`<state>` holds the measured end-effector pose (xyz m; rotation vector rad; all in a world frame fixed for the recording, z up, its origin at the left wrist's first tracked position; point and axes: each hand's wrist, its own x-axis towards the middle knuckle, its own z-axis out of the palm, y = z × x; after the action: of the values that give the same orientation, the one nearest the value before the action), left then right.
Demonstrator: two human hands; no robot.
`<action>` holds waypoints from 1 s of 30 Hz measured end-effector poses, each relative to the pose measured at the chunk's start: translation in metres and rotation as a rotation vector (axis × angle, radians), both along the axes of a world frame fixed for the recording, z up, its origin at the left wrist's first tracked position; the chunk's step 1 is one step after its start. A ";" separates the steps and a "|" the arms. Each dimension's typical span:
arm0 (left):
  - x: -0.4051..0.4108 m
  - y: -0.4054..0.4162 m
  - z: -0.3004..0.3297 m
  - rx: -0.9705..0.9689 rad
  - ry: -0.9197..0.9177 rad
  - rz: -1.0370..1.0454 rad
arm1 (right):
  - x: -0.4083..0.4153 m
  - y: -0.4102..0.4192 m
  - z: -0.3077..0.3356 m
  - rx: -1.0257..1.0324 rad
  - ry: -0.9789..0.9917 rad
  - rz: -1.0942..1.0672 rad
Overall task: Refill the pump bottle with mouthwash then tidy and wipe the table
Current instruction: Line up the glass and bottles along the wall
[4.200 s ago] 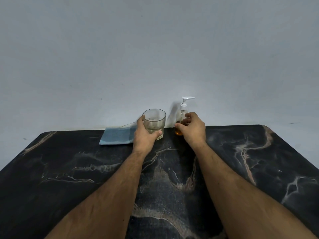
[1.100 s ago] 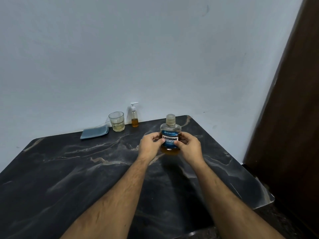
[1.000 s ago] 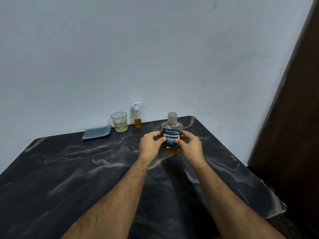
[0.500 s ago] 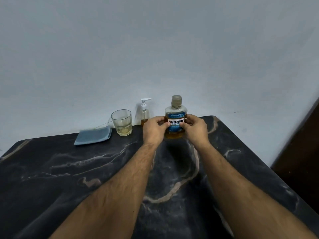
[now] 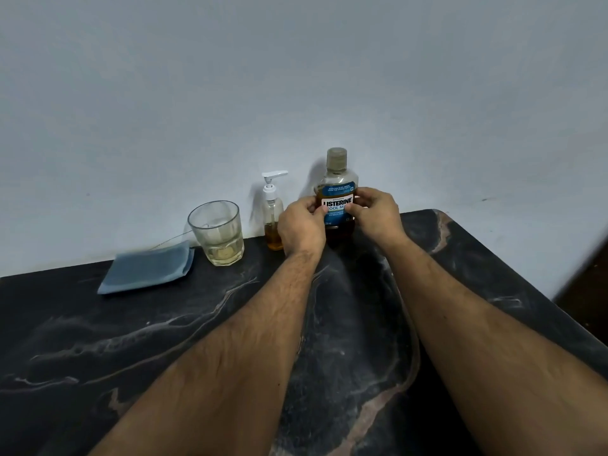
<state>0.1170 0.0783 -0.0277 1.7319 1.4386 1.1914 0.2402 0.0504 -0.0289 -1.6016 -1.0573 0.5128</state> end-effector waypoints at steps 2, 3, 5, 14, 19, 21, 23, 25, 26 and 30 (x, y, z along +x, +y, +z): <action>0.000 0.001 -0.001 0.009 0.006 0.013 | 0.002 0.003 -0.002 0.000 -0.018 -0.009; 0.000 0.000 -0.001 0.011 0.010 0.015 | 0.003 0.004 -0.004 0.001 -0.020 -0.006; -0.001 -0.001 -0.001 0.012 0.017 0.014 | 0.005 0.005 -0.005 -0.001 -0.012 0.005; -0.012 -0.041 -0.001 0.002 0.136 -0.033 | -0.003 -0.018 0.002 -0.109 -0.093 -0.114; -0.056 -0.089 0.003 -0.003 0.259 -0.151 | -0.022 -0.074 -0.001 -0.110 -0.211 -0.151; -0.083 -0.105 0.002 -0.002 0.345 -0.163 | -0.037 -0.101 0.001 -0.141 -0.286 -0.103; -0.116 -0.124 0.002 0.002 0.429 -0.172 | -0.056 -0.128 0.003 -0.178 -0.352 -0.042; -0.150 -0.144 0.001 -0.011 0.520 -0.192 | -0.075 -0.153 0.003 -0.180 -0.428 0.029; -0.168 -0.154 0.002 -0.016 0.571 -0.206 | -0.085 -0.164 0.004 -0.177 -0.469 0.073; -0.233 -0.194 -0.002 -0.046 0.740 -0.203 | -0.128 -0.205 0.003 -0.276 -0.667 0.252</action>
<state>-0.1164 -0.1156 -0.0300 2.3485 1.5990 0.4020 0.1123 -0.1545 -0.0257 -1.9552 -1.7628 0.2958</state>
